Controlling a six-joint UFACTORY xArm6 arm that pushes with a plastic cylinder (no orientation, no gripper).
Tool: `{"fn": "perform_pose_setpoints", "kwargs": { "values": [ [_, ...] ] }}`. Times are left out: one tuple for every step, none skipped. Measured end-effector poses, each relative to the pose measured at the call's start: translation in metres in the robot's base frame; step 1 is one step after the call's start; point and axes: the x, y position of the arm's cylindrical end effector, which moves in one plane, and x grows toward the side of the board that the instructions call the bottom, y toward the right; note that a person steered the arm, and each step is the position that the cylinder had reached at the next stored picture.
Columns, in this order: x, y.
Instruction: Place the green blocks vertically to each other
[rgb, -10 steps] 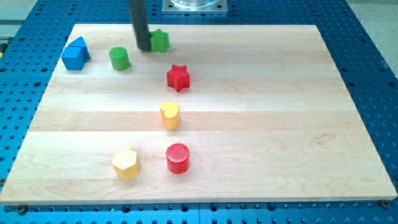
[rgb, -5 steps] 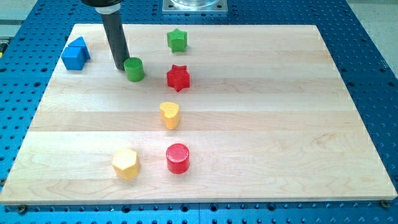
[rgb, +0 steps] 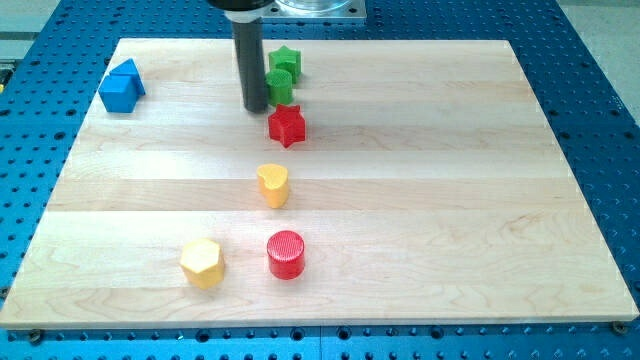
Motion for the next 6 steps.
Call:
{"fn": "perform_pose_setpoints", "kwargs": {
  "values": [
    [-0.013, -0.006],
    [-0.028, 0.003],
    [-0.029, 0.01],
    [-0.029, 0.011],
    [-0.029, 0.023],
    [-0.029, 0.024]
  ]
}}
